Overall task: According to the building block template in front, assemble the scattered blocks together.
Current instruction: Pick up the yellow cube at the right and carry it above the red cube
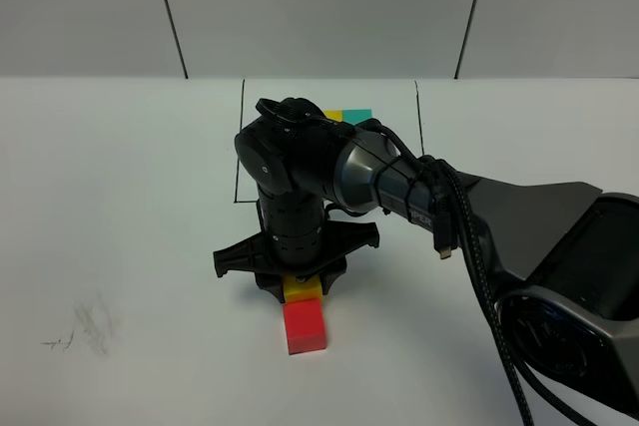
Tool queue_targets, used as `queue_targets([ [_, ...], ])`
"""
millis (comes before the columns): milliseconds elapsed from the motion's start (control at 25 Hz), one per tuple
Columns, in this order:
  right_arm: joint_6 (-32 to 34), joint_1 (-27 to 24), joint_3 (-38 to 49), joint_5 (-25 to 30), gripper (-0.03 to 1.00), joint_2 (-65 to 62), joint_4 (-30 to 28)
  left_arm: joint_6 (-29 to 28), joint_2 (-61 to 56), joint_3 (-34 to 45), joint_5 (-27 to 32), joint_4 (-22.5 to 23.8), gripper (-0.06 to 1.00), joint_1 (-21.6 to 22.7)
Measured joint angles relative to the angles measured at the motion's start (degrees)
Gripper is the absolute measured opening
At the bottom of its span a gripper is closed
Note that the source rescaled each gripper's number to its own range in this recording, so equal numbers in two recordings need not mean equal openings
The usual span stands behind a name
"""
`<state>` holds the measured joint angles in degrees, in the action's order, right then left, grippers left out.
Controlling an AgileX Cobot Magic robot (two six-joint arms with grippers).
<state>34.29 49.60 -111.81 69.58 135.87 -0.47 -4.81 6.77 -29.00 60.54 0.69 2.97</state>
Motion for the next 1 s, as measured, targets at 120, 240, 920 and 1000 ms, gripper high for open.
queue_targets([
  [120, 0.0, 0.0, 0.0, 0.0, 0.50, 0.1, 0.5, 0.0, 0.0, 0.0, 0.0, 0.0, 1.00, 0.0],
  [240, 0.0, 0.0, 0.0, 0.0, 0.50, 0.7, 0.5, 0.0, 0.0, 0.0, 0.0, 0.0, 1.00, 0.0],
  [920, -0.2, 0.0, 0.0, 0.0, 0.50, 1.7, 1.5, 0.0, 0.0, 0.0, 0.0, 0.0, 1.00, 0.0],
  [1000, -0.2, 0.0, 0.0, 0.0, 0.50, 1.7, 1.5, 0.0, 0.0, 0.0, 0.0, 0.0, 1.00, 0.0],
])
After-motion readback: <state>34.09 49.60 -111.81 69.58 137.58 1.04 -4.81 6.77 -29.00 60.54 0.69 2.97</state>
